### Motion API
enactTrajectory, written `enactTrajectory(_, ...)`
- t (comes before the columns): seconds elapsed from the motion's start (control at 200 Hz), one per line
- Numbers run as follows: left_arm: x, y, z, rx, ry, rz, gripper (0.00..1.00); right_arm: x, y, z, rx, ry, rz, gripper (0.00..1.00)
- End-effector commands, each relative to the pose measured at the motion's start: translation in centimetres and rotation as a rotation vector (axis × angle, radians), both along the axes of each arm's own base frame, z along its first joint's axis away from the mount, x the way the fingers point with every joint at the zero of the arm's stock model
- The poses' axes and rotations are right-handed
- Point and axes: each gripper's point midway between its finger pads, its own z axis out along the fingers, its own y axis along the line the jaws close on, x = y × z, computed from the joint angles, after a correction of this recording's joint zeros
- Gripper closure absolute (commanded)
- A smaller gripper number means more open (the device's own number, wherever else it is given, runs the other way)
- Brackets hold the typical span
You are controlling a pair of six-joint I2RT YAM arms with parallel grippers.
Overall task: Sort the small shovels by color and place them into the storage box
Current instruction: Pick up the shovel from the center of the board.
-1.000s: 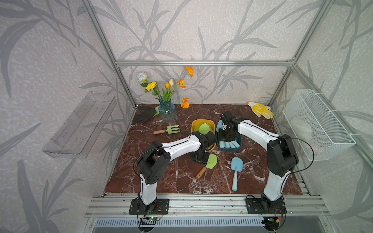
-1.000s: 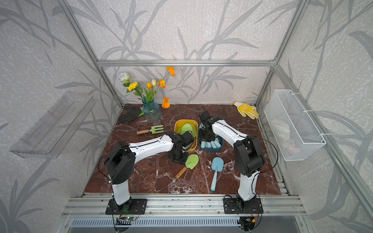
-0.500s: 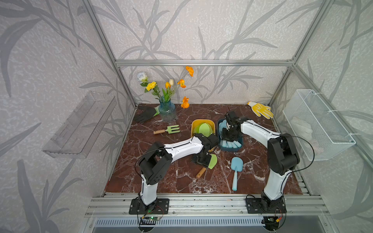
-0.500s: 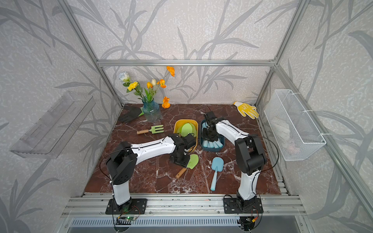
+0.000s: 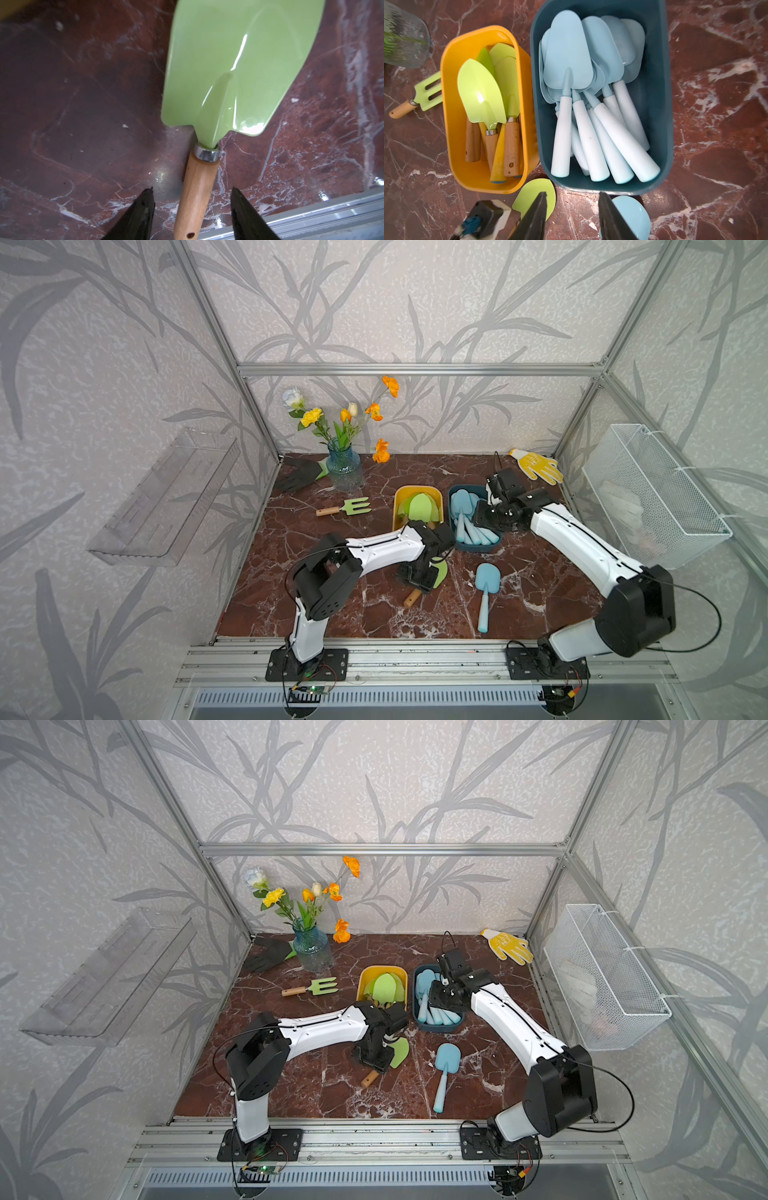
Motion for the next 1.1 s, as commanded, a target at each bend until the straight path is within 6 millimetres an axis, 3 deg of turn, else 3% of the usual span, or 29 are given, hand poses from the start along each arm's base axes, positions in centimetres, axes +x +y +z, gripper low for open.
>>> enactTrajectory(0.0,-1.8,1.1,-1.5,0.078,0.068,-0.026,0.43,-1.9,-1.5,-2.2,-0.050,0.069,-0.033,0.57)
enactTrajectory(0.05,-2.2,1.3,-2.0,0.092,0.085,-0.022,0.44,-2.4,-1.7,-2.5,-0.050,0.077,-0.035,0.57)
enactTrajectory(0.115,-2.6,1.4,-2.5,0.097,0.098,-0.020,0.57,-2.9,-1.9,-2.8,-0.048,0.081,-0.041,0.57)
enactTrajectory(0.24,-2.5,1.2,-1.8,0.087,0.084,-0.023,1.00,-3.2,-2.1,-3.0,-0.045,0.081,-0.047,0.57)
enactTrajectory(0.425,-3.3,1.3,2.1,0.065,0.061,-0.106,1.00,-3.3,-2.2,-2.9,-0.046,0.079,-0.056,0.57)
enactTrajectory(0.515,-3.8,1.8,4.9,0.041,0.059,-0.150,1.00,-3.3,-2.3,-3.1,-0.048,0.086,-0.062,0.57)
enactTrajectory(0.675,-3.7,0.9,10.4,-0.087,0.047,-0.193,1.00,-3.6,-2.2,-3.9,-0.047,0.110,-0.056,0.57)
enactTrajectory(0.795,-0.4,0.3,14.0,-0.171,-0.033,-0.143,1.00,-3.6,-2.3,-3.9,-0.032,0.113,-0.089,0.57)
enactTrajectory(0.87,3.1,0.2,15.7,-0.238,-0.085,-0.063,1.00,-3.7,-2.5,-3.7,-0.040,0.102,-0.094,0.57)
enactTrajectory(1.0,9.5,0.3,16.6,-0.308,-0.149,0.063,1.00,-3.6,-2.9,-3.1,-0.051,0.088,-0.101,0.57)
enactTrajectory(1.095,12.2,-0.4,16.1,-0.322,-0.153,0.077,1.00,-3.7,-3.0,-2.8,-0.054,0.085,-0.099,0.57)
